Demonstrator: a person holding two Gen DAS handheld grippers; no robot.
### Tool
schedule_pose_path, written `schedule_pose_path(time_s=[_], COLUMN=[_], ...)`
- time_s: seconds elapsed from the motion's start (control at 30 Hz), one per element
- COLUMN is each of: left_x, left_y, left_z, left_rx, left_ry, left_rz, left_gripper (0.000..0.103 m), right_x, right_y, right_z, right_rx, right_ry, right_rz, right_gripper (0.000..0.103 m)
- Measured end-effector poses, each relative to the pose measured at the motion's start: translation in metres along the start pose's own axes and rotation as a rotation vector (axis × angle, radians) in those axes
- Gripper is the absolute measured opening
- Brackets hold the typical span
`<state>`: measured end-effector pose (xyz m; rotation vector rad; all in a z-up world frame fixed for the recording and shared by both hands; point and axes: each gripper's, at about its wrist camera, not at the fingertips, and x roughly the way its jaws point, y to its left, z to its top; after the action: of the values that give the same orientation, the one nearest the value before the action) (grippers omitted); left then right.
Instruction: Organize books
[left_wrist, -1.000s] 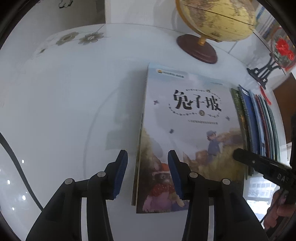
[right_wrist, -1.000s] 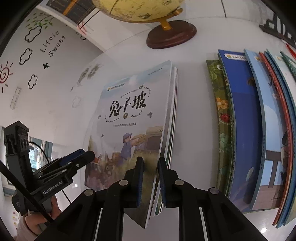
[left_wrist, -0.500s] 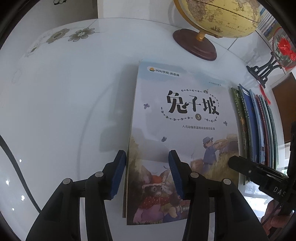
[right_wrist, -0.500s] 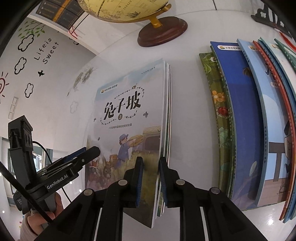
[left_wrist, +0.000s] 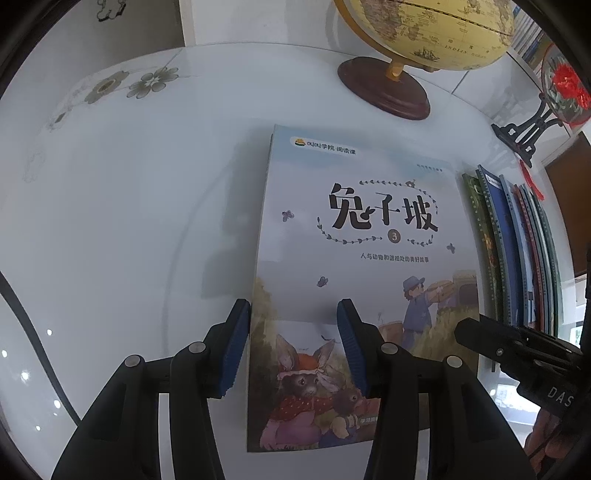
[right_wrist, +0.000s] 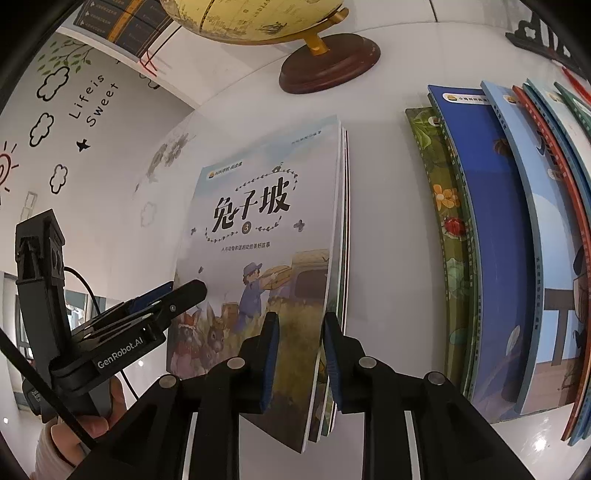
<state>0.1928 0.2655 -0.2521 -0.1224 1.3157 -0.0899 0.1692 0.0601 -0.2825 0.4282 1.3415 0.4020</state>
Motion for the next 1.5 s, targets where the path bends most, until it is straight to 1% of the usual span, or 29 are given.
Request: schedule_pose_path(time_s=[0.03,0.07,0.1,0.13,0.17,0.2,0.3,0.37,0.5,0.6,0.77,0.83,0.9,0.93,1.03,1.1,1.27,1.37,1.43,1.5], left_x=[-0.001,-0.002,-0.005,-0.007,-0.009,-0.012,-0.022,-0.03,-0.047,-0.064,-0.09,-0.1,-0.112,-0.119,-0.136,-0.147,-0.163,-0.168,-0.17,-0.171], left_y=[0.002,0.004,0.006,0.009,0.011,0.013,0.021,0.023,0.018,0.009,-0.018,-0.029,-0.04,-0.048,-0.07,-0.086,-0.123,-0.145,-0.163,-0.181], left_z=[0.0,-0.001,-0.002,-0.003,-0.003,-0.004,-0.004,-0.005,-0.001,0.003,0.005,0.008,0.009,0.009,0.009,0.008,0.011,0.014,0.017,0.019], left_rx=[-0.009,-0.021,-0.03,-0.041,-0.048,-0.057,-0.091,-0.105,-0.11,-0.108,-0.077,-0.074,-0.077,-0.073,-0.061,-0.052,-0.034,-0.039,-0.043,-0.024], left_ry=[0.003,0.002,-0.002,-0.004,-0.005,-0.005,-0.021,-0.041,-0.081,-0.13,-0.188,-0.188,-0.216,-0.23,-0.264,-0.291,-0.307,-0.293,-0.293,-0.287], left_rz=[-0.007,-0.011,-0.01,-0.001,0.007,0.011,0.001,0.014,0.028,0.016,0.0,-0.023,-0.041,-0.05,-0.066,-0.077,-0.091,-0.11,-0.106,-0.106], left_gripper=[0.045,0.047,0.047,0.047,0.047,0.047,0.047,0.047,0.047,0.047,0.047,0.047,0.047,0.05,0.065,0.066,0.067,0.067,0.067,0.067], right_x=[0.0,0.0,0.0,0.0,-0.001,-0.005,-0.016,-0.025,-0.046,-0.067,-0.1,-0.114,-0.13,-0.135,-0.155,-0.169,-0.202,-0.218,-0.231,-0.24], right_y=[0.001,0.001,0.002,0.004,0.005,0.006,0.004,0.001,0.0,0.006,0.017,0.021,0.024,0.025,0.026,0.024,0.008,-0.003,-0.012,-0.021], right_z=[0.001,0.001,0.002,0.003,0.004,0.005,0.005,0.006,0.009,0.009,0.009,0.006,0.004,0.003,-0.001,-0.003,-0.009,-0.011,-0.012,-0.012], right_rx=[-0.005,-0.008,-0.011,-0.02,-0.03,-0.044,-0.052,-0.058,-0.078,-0.121,-0.176,-0.193,-0.21,-0.215,-0.223,-0.224,-0.221,-0.232,-0.243,-0.25], right_ry=[0.003,0.009,0.014,0.018,0.017,0.002,-0.046,-0.066,-0.106,-0.144,-0.201,-0.219,-0.242,-0.25,-0.275,-0.289,-0.323,-0.338,-0.357,-0.366], right_rz=[-0.003,-0.007,-0.01,-0.026,-0.048,-0.075,-0.114,-0.141,-0.18,-0.224,-0.264,-0.275,-0.277,-0.279,-0.284,-0.277,-0.269,-0.277,-0.285,-0.296], right_gripper=[0.023,0.024,0.027,0.037,0.042,0.043,0.045,0.045,0.045,0.045,0.046,0.046,0.047,0.049,0.051,0.051,0.052,0.052,0.052,0.052])
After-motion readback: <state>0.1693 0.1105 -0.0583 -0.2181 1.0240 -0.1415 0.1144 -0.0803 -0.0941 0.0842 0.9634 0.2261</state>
